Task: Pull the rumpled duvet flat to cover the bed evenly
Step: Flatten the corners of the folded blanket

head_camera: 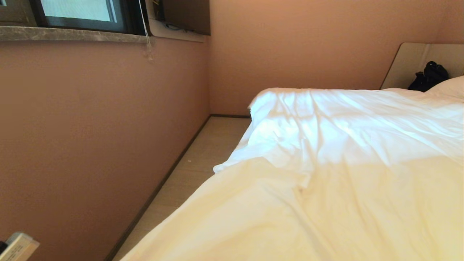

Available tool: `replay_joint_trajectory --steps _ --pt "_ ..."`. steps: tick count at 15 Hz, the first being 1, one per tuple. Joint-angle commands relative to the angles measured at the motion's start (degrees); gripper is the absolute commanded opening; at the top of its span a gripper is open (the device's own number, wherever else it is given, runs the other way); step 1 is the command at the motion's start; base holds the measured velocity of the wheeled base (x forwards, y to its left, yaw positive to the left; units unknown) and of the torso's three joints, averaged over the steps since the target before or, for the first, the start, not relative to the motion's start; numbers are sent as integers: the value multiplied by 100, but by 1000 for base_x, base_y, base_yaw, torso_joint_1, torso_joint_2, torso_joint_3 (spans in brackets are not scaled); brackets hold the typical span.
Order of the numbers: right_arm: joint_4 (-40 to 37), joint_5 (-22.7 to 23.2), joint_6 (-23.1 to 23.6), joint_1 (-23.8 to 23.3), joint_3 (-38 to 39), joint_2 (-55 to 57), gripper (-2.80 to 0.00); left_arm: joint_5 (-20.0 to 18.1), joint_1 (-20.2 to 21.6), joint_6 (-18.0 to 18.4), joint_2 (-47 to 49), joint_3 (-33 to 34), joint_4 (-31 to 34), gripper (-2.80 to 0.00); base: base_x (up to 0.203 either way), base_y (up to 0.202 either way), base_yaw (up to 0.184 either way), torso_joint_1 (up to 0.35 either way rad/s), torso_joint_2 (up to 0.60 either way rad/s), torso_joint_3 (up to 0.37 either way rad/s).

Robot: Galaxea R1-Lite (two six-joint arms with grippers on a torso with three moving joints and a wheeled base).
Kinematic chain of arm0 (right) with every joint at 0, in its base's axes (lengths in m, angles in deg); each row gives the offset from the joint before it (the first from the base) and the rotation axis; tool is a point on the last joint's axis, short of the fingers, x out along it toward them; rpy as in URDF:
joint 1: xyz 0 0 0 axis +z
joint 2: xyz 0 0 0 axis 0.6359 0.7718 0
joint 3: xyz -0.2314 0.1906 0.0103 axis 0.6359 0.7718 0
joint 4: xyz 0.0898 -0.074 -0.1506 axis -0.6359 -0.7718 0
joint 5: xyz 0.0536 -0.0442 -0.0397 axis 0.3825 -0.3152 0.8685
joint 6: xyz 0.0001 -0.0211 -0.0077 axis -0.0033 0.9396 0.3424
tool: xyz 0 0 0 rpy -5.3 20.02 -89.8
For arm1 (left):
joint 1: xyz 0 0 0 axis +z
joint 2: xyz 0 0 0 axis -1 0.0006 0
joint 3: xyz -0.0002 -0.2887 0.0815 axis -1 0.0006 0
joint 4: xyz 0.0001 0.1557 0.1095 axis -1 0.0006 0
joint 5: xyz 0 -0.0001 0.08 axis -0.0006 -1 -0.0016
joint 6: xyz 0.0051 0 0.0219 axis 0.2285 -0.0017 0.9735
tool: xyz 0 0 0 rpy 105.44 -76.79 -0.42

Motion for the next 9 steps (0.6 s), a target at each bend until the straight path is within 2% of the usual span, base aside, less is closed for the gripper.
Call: replay_joint_trajectory --steps 1,6,9 --pt "-1 3 -2 2 0 -2 -280 -16 2 -17 -358 -5 135 -280 0 0 0 0 0 0" --pt "-1 3 5 2 0 -2 -280 -43 2 -26 -1205 -243 1075 -280 0 0 0 0 0 0" --pt "-1 3 5 2 0 -2 -280 -43 2 -33 -1618 -234 1404 -280 0 0 0 0 0 0"
